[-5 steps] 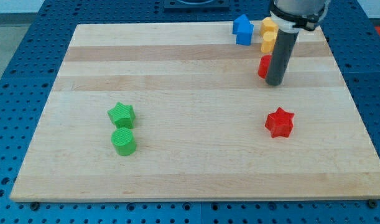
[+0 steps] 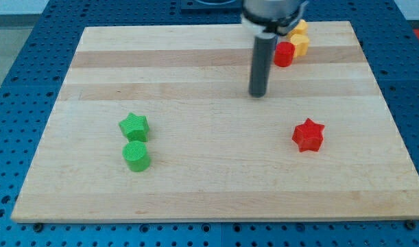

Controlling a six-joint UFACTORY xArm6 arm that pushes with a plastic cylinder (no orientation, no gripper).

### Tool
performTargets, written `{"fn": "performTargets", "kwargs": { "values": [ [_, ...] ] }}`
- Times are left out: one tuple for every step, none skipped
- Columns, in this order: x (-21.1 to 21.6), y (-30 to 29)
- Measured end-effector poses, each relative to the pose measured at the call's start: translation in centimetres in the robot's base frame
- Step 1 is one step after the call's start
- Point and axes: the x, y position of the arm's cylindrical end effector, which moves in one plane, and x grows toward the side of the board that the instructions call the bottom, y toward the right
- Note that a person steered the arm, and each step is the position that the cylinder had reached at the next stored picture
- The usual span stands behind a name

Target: Nudge the green circle up a bit

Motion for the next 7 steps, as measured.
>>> {"fn": "performTargets", "kwargs": {
  "values": [
    [3.9,-3.9],
    [8.4,-8.1],
    [10.4,-10.4],
    [10.5,-10.4],
    [14.8,-10.4],
    [16.6,-11.0],
    [16.6,-13.2]
  ]
}}
